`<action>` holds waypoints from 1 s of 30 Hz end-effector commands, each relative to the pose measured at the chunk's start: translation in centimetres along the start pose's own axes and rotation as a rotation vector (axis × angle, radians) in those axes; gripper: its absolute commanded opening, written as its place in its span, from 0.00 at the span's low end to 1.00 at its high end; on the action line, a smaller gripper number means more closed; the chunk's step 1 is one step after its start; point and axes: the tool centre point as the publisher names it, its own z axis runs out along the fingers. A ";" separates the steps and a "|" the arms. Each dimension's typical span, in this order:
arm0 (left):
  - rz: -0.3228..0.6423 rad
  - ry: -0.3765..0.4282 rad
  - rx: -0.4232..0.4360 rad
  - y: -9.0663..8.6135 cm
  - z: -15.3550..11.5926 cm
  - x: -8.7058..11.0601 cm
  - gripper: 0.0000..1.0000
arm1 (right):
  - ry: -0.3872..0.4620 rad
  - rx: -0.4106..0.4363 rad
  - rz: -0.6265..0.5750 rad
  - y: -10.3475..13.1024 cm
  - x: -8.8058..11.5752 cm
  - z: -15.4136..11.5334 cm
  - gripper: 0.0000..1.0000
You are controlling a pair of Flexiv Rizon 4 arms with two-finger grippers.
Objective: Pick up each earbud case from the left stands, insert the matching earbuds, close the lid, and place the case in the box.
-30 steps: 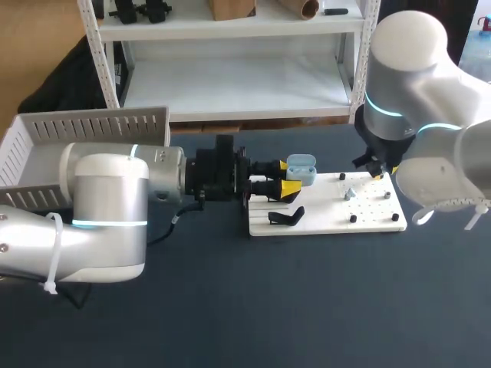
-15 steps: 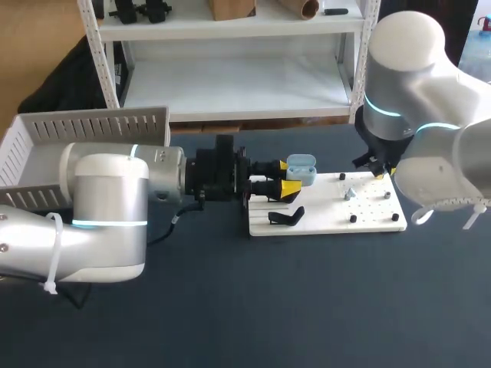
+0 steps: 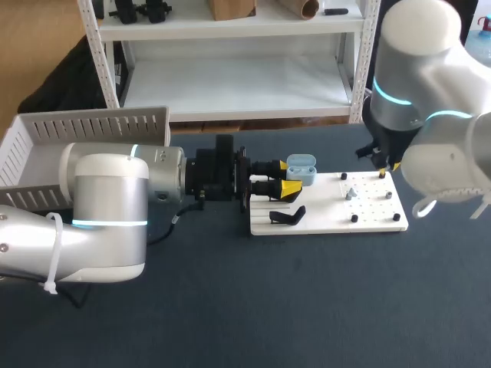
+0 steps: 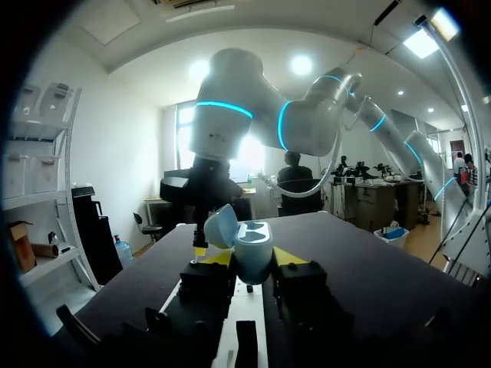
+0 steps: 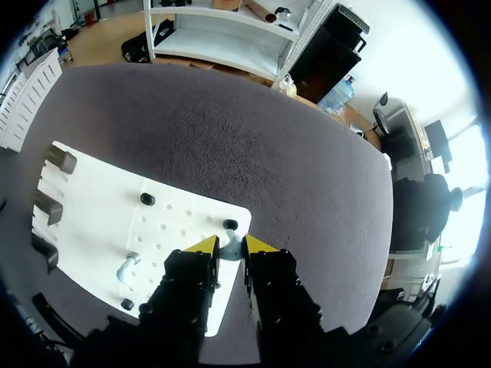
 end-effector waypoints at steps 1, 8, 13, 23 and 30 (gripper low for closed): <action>0.002 -0.004 -0.003 0.0 0.0 0.1 0.00 | -0.018 -0.018 0.012 -0.3 1.3 -2.2 0.00; 0.002 -0.004 -0.003 0.0 0.0 0.1 0.00 | -0.047 -0.039 0.013 0.5 2.4 -7.4 0.00; 0.002 -0.004 -0.003 0.0 0.0 0.1 0.00 | -0.062 -0.009 -0.033 2.6 3.0 -12.3 0.00; 0.002 -0.004 -0.003 0.0 0.0 0.1 0.00 | 0.052 0.005 -0.139 8.4 5.9 -18.4 0.00; 0.002 -0.004 -0.003 0.0 0.0 0.1 0.00 | 0.090 0.006 -0.158 11.9 6.2 -19.7 0.00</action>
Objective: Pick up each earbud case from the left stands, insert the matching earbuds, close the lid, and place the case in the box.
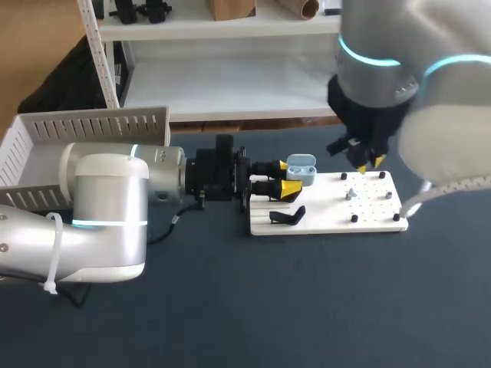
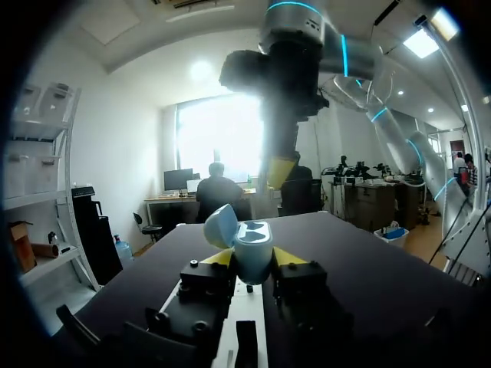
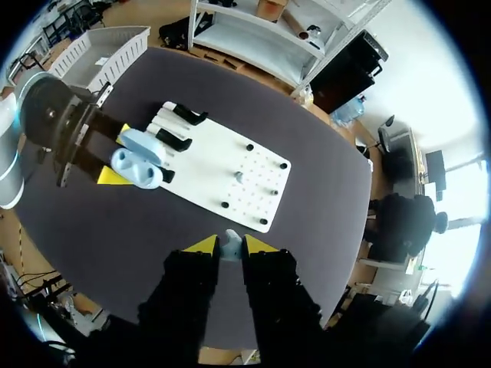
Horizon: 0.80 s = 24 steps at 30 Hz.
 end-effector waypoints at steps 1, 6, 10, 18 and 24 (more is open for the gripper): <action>0.002 -0.004 -0.003 0.0 0.0 0.1 0.00 | 0.038 -0.006 0.016 2.0 -1.0 -1.3 0.00; 0.002 -0.004 -0.003 0.0 0.0 0.1 0.00 | 0.016 -0.029 0.032 3.5 -0.8 -1.8 0.00; 0.002 -0.004 -0.003 0.0 0.0 0.1 0.00 | 0.016 -0.029 0.032 3.5 -0.8 -1.8 0.00; 0.002 -0.004 -0.003 0.0 0.0 0.1 0.00 | 0.016 -0.029 0.032 3.5 -0.8 -1.8 0.00; 0.002 -0.004 -0.003 0.0 0.0 0.1 0.00 | 0.040 -0.088 0.317 4.9 -2.6 -2.2 0.00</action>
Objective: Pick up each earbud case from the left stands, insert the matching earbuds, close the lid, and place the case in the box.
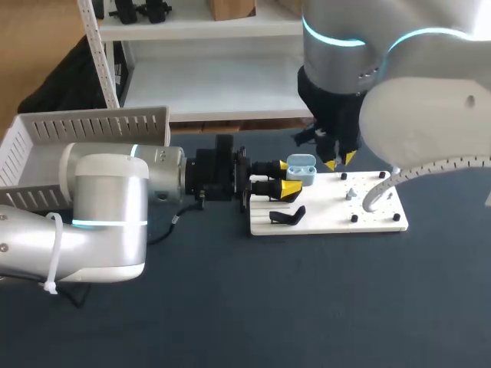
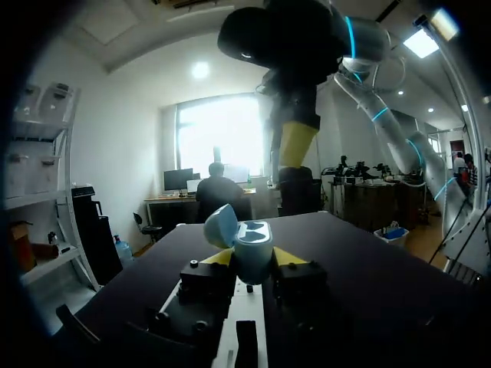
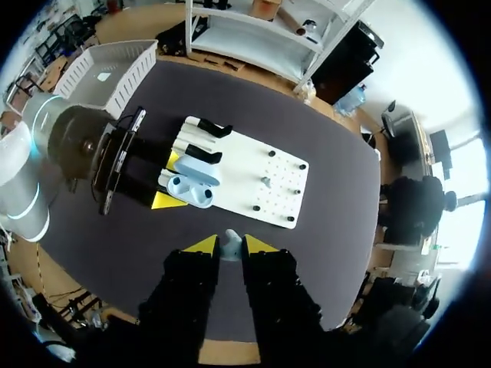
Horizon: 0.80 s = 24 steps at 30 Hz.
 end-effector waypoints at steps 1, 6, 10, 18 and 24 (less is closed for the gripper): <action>0.002 -0.004 -0.003 0.0 0.0 0.1 0.00 | 0.066 -0.045 0.269 1.1 -1.1 0.0 0.00; 0.002 -0.004 -0.003 0.0 0.0 0.1 0.00 | 0.114 -0.007 0.400 2.1 -1.3 0.6 0.00; 0.002 -0.004 -0.003 0.0 0.0 0.1 0.00 | 0.118 0.003 0.419 2.2 -1.4 1.0 0.00; 0.002 -0.004 -0.003 0.0 0.0 0.1 0.00 | 0.108 0.000 0.406 2.3 -1.3 1.0 0.00; 0.002 -0.004 -0.003 0.0 0.0 0.1 0.00 | 0.108 0.000 0.406 2.3 -1.3 1.0 0.00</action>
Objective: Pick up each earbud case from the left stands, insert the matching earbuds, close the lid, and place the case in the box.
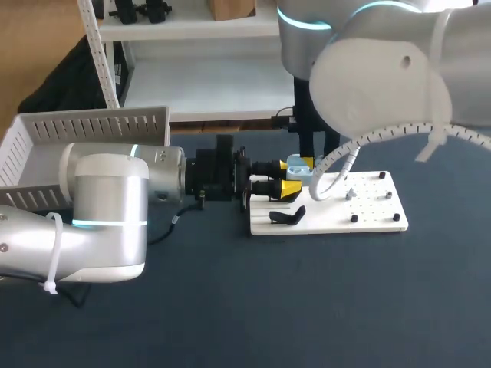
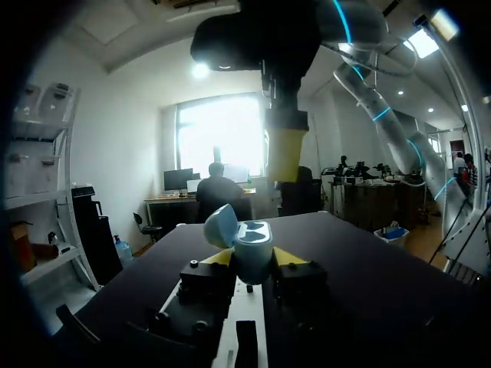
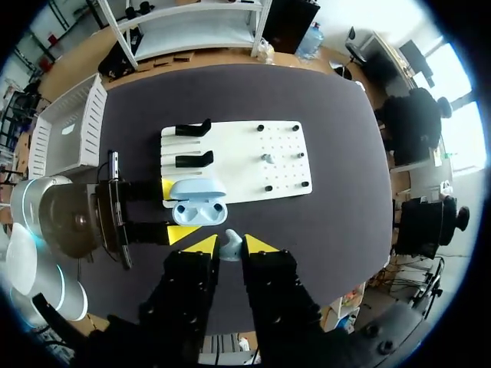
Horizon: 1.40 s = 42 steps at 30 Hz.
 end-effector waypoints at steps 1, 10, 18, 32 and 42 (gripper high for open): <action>0.002 -0.004 -0.003 0.0 0.0 0.1 0.00 | -0.003 0.000 0.001 -0.1 0.1 0.0 0.00; 0.002 -0.004 -0.003 0.0 0.0 0.1 0.00 | 0.066 -0.010 0.269 0.7 -1.5 -0.1 0.00; 0.002 -0.004 -0.003 0.0 0.0 0.1 0.00 | 0.091 -0.006 0.338 1.1 -1.3 0.1 0.00; 0.002 -0.004 -0.003 0.0 0.0 0.1 0.00 | 0.078 0.020 0.349 1.8 -1.2 0.4 0.00; 0.002 -0.004 -0.003 0.0 0.0 0.1 0.00 | 0.087 0.033 0.364 1.9 -1.3 0.8 0.00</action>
